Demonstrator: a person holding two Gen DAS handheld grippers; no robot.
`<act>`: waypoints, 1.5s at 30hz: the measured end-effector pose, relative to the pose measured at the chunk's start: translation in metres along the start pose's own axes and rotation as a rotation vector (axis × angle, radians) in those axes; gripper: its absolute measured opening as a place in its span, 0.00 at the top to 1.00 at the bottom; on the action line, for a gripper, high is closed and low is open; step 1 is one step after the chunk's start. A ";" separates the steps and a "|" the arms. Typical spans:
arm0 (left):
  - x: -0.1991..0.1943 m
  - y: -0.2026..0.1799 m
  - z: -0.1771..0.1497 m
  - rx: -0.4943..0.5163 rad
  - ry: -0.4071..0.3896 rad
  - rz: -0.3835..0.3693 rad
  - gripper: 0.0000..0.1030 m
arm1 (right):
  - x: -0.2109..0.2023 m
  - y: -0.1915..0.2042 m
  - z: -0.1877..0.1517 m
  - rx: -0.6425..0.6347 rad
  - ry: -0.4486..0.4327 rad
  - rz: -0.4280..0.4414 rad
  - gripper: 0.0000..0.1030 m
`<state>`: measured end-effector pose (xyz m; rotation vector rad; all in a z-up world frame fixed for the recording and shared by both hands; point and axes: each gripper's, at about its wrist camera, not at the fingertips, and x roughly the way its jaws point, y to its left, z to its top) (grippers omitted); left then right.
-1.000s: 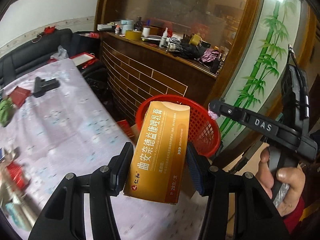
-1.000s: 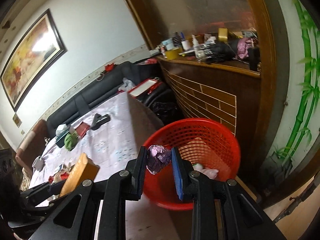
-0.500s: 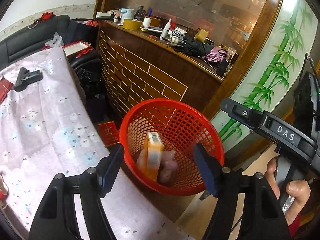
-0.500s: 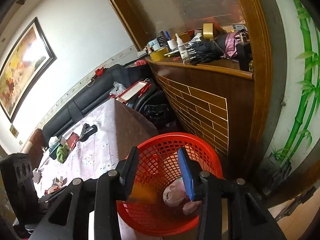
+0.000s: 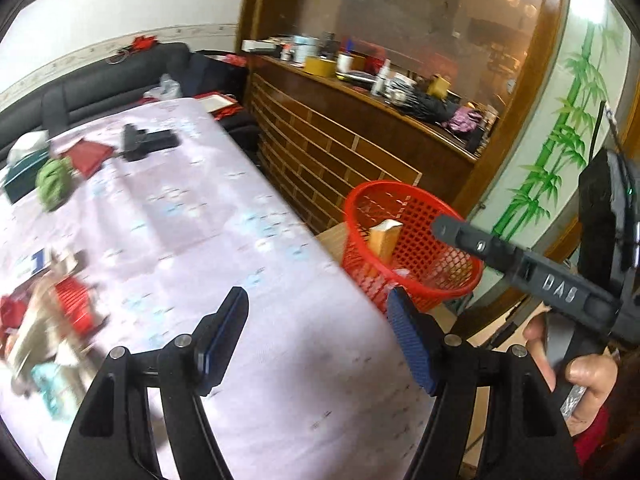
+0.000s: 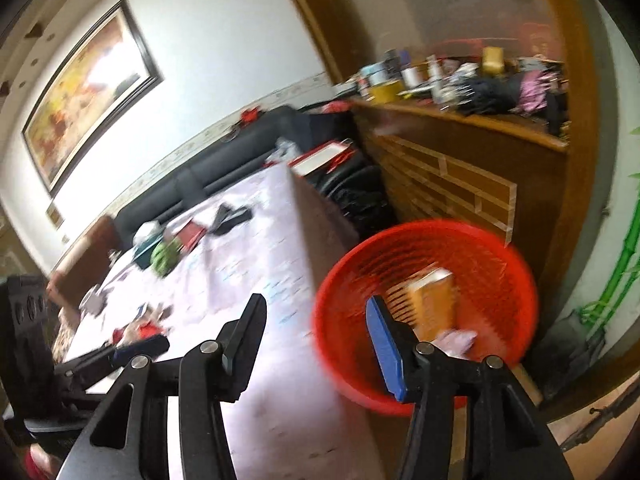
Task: Collect trash
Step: 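Move both open tools back over the bed, then grasp the teal cartoon wipes packet with left tool while right tool grasps white medicine box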
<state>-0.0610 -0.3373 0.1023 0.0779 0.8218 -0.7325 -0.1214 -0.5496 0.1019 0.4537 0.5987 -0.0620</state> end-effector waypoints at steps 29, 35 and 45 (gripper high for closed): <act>-0.033 0.199 -0.082 -0.210 0.144 -0.058 0.32 | 0.064 0.157 -0.080 -0.193 0.212 0.135 0.46; -0.070 0.188 -0.124 -0.102 0.177 -0.045 0.31 | 0.070 0.163 -0.081 -0.206 0.228 0.148 0.46; -0.099 0.194 -0.165 -0.057 0.198 0.001 0.25 | 0.073 0.185 -0.092 -0.248 0.249 0.184 0.46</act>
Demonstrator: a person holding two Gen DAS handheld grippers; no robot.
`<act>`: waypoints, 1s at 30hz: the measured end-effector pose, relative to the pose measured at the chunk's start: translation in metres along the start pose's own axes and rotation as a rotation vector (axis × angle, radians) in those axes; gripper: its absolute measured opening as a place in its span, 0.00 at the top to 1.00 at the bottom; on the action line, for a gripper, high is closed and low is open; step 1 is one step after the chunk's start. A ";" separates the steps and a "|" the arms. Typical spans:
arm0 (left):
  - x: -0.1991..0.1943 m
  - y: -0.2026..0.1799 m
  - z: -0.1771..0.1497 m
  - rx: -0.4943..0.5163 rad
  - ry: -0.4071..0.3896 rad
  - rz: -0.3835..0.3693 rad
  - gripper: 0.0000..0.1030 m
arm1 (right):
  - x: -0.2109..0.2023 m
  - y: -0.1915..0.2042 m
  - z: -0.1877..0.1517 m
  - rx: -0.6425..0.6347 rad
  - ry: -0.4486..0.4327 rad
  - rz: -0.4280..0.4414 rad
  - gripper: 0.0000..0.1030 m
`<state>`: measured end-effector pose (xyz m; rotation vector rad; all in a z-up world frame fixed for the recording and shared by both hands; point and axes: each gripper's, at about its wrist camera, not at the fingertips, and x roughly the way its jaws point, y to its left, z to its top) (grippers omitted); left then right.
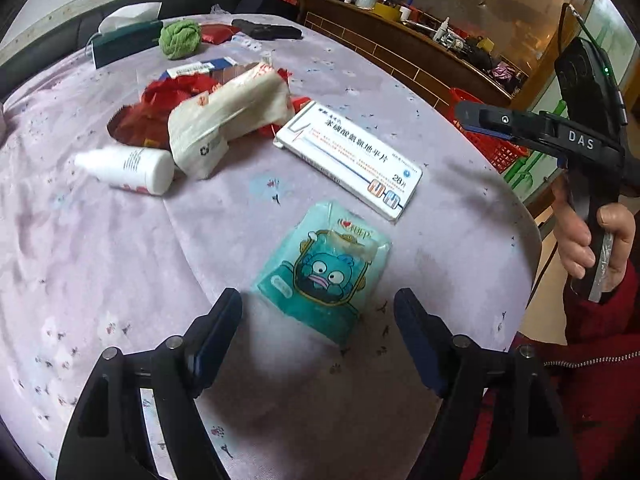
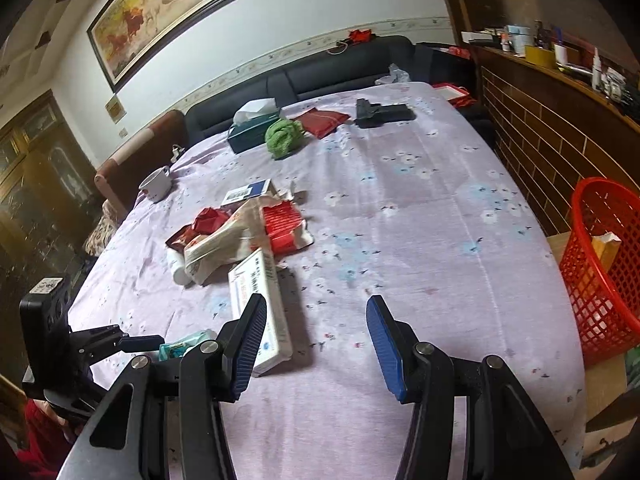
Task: Collect trash
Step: 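Grasp the teal cartoon wipes packet with left tool while right tool grasps white medicine box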
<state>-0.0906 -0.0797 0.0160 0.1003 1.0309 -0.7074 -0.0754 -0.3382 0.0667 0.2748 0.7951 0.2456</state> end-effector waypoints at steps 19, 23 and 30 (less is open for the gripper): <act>0.022 -0.024 0.015 0.010 -0.081 0.179 0.49 | 0.032 0.034 -0.005 -0.062 0.077 -0.001 0.43; 0.010 -0.009 0.012 -0.086 -0.139 0.166 0.65 | 0.049 0.039 -0.008 -0.093 0.109 -0.011 0.39; -0.002 0.008 0.008 -0.209 -0.203 0.205 0.68 | 0.082 0.049 -0.016 -0.125 0.166 -0.021 0.39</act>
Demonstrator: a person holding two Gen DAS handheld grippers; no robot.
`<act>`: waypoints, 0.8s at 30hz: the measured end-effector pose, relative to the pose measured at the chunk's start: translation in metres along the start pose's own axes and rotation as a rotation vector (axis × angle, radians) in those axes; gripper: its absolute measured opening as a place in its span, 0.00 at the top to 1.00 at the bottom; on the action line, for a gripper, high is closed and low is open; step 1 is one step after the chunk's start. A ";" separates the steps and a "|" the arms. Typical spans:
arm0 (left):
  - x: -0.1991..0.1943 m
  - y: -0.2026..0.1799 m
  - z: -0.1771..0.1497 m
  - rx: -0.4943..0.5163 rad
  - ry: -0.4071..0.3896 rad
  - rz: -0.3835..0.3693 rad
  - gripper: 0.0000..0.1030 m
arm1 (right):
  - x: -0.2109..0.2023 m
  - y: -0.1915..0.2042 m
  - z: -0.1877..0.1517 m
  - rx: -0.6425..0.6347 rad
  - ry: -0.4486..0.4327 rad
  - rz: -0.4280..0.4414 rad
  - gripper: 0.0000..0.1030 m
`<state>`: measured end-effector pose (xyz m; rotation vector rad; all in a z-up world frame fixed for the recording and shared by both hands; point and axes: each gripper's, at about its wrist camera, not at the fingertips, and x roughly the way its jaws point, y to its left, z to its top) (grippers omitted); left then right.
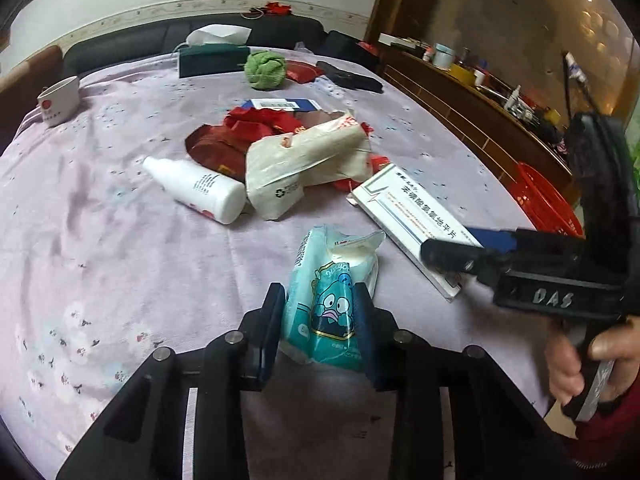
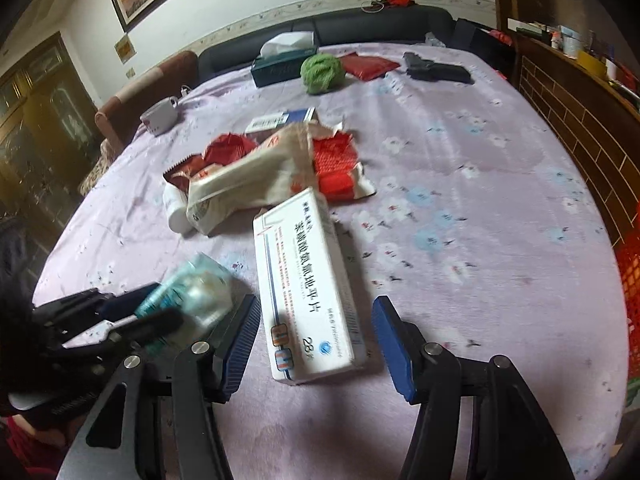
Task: Collect trash
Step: 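Grasp the teal cartoon wipes packet with left tool while right tool grasps white medicine box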
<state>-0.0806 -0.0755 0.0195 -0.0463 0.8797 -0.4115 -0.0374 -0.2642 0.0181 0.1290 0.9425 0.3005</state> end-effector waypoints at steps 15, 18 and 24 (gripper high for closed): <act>0.009 -0.007 -0.002 0.049 0.063 -0.022 0.45 | -0.007 0.006 -0.013 0.001 -0.033 -0.002 0.86; 0.012 -0.015 -0.004 0.101 0.066 0.025 0.46 | -0.014 0.008 -0.014 0.001 -0.045 0.007 0.86; 0.011 -0.020 -0.004 0.127 0.041 0.046 0.67 | -0.023 0.014 -0.018 -0.017 -0.073 0.001 0.86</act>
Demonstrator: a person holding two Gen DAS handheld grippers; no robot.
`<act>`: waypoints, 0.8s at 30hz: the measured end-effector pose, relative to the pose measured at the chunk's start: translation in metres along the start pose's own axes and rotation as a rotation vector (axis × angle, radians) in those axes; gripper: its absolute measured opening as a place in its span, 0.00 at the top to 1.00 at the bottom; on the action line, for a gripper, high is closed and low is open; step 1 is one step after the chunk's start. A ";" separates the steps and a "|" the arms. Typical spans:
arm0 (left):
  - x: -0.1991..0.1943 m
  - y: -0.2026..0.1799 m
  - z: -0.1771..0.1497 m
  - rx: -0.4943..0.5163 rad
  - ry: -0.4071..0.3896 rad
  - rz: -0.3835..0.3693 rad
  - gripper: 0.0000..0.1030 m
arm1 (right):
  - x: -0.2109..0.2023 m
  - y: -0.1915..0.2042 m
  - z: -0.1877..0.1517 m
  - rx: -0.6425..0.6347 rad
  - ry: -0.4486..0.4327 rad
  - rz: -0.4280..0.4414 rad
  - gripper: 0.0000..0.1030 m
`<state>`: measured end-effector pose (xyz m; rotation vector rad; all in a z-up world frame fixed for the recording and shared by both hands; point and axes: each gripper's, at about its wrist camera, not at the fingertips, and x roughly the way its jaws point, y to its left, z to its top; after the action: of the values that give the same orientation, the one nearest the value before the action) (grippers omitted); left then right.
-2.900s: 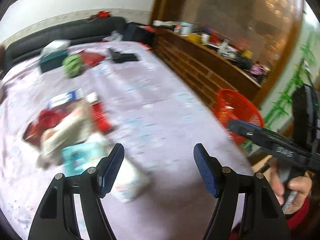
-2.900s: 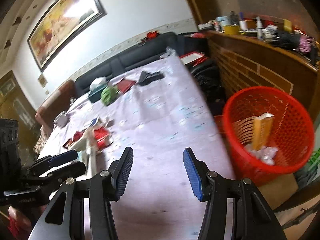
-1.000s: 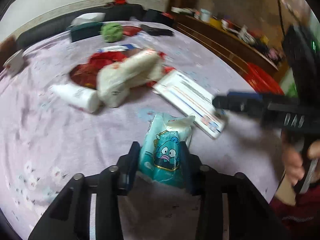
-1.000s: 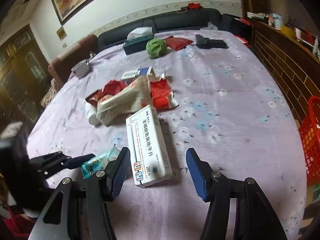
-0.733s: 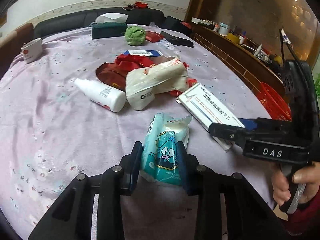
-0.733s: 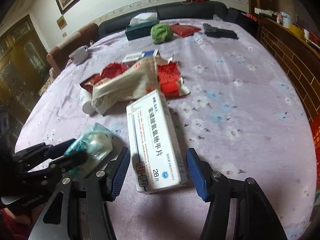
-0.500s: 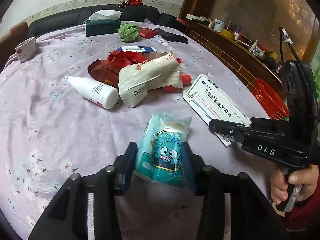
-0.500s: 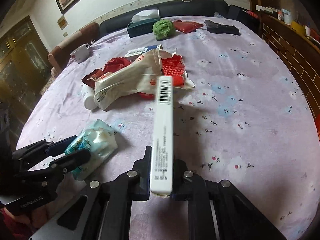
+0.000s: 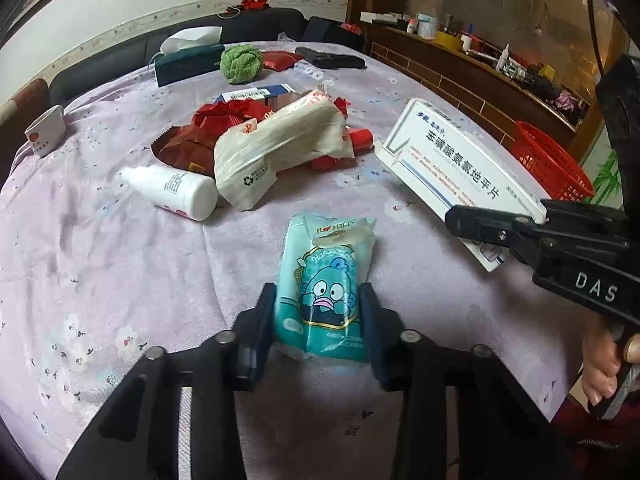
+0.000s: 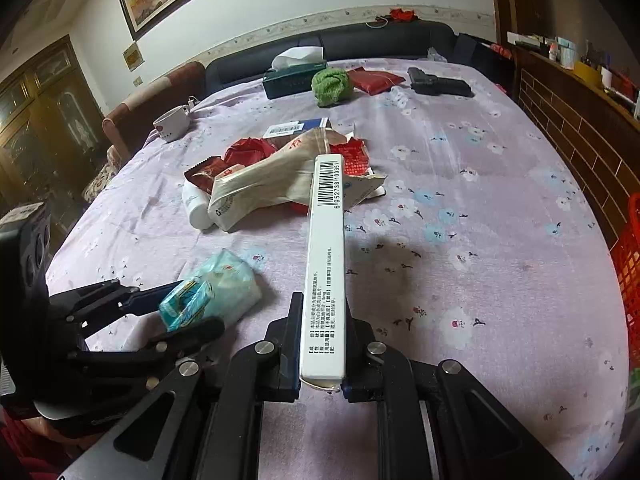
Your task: Collect trash
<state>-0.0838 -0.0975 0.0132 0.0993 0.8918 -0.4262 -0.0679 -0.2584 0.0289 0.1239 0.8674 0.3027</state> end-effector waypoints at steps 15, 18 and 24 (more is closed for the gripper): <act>-0.016 -0.012 0.013 -0.046 -0.131 0.055 0.70 | -0.010 0.002 -0.006 0.003 -0.032 -0.045 0.86; -0.015 -0.015 0.016 -0.041 -0.132 0.059 0.70 | -0.011 0.001 -0.007 0.005 -0.034 -0.056 0.86; -0.014 -0.018 0.017 -0.032 -0.137 0.068 0.70 | -0.012 0.003 -0.007 -0.016 -0.040 -0.112 0.86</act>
<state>-0.0860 -0.1144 0.0364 0.0703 0.7582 -0.3508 -0.0816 -0.2598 0.0337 0.0661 0.8288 0.2011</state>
